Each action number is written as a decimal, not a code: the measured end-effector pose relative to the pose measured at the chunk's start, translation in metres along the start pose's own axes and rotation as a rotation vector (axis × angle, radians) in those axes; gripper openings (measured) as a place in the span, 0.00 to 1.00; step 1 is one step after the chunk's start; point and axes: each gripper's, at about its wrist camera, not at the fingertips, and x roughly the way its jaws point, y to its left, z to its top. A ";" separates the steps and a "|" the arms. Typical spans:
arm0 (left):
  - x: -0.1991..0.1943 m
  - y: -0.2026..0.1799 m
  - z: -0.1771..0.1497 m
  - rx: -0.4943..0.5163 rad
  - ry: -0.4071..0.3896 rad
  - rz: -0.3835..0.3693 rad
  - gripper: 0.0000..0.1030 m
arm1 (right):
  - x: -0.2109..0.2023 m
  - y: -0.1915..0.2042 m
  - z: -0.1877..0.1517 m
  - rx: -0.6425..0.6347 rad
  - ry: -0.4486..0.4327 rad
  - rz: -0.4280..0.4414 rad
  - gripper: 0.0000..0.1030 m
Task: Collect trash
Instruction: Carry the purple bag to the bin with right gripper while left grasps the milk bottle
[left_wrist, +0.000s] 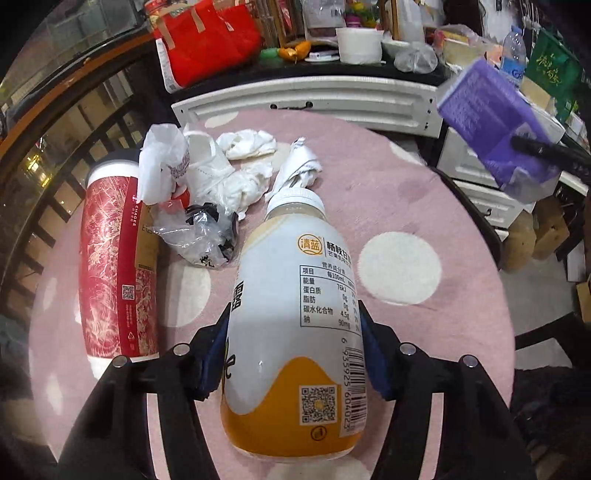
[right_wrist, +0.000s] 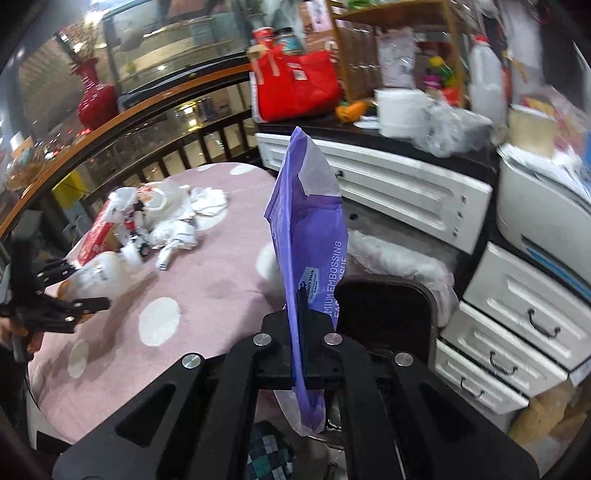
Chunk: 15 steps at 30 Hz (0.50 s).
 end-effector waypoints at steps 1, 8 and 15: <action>-0.002 -0.003 0.000 -0.005 -0.012 0.010 0.59 | 0.001 -0.005 -0.001 0.011 0.006 -0.010 0.01; -0.018 -0.019 0.008 -0.090 -0.092 -0.055 0.59 | 0.046 -0.041 -0.027 0.088 0.150 -0.066 0.01; -0.034 -0.054 0.020 -0.119 -0.159 -0.137 0.59 | 0.139 -0.072 -0.067 0.176 0.384 -0.099 0.01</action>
